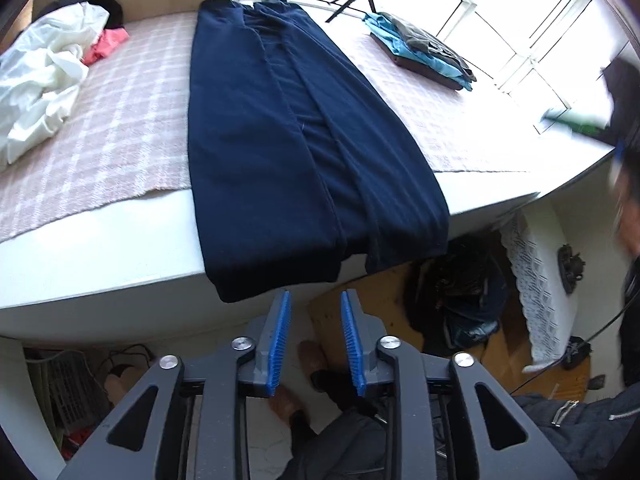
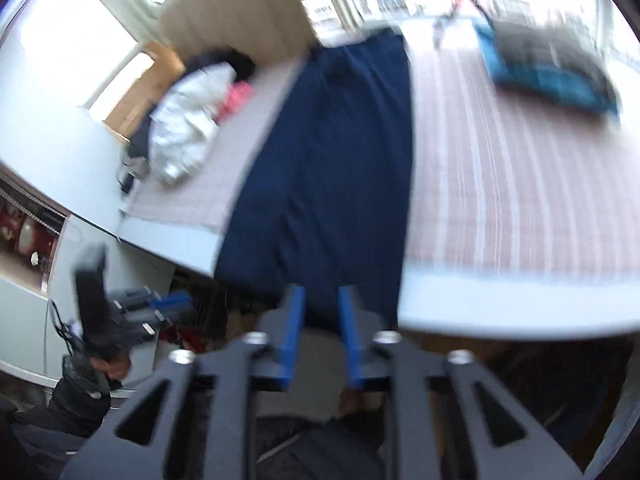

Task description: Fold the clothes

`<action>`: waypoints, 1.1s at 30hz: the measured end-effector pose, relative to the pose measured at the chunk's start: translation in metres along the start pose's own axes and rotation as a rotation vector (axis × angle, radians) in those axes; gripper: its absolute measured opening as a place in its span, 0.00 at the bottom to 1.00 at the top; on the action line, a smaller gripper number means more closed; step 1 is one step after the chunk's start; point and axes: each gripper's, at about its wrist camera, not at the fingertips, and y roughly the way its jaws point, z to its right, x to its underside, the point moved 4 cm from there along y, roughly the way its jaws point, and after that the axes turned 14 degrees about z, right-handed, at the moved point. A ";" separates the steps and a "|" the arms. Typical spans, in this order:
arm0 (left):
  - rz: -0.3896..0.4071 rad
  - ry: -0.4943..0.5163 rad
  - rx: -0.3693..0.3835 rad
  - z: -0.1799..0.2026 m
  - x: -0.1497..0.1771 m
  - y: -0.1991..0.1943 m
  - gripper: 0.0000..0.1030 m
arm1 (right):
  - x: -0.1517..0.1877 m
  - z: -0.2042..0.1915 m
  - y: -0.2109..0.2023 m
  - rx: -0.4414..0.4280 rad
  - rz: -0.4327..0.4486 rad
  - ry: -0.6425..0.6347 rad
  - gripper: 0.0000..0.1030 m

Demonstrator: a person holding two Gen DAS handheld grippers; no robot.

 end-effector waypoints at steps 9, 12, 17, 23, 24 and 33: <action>0.007 -0.065 -0.095 0.022 -0.005 0.050 0.29 | -0.194 -0.020 0.072 0.026 0.140 -0.261 0.62; -0.001 -0.090 -0.136 0.027 -0.007 0.067 0.29 | -0.238 -0.007 0.148 0.020 0.070 -0.238 0.60; -0.028 -0.170 -0.223 0.026 -0.011 0.088 0.30 | -0.282 0.020 0.276 0.003 -0.069 -0.210 0.52; -0.022 -0.257 -0.296 0.024 -0.015 0.091 0.37 | -0.280 0.036 0.405 0.025 -0.218 -0.181 0.52; -0.023 -0.252 -0.309 0.026 -0.016 0.092 0.37 | -0.278 0.037 0.420 0.028 -0.234 -0.178 0.53; -0.030 -0.273 -0.345 0.024 -0.019 0.091 0.37 | -0.273 0.041 0.499 0.058 -0.313 -0.155 0.51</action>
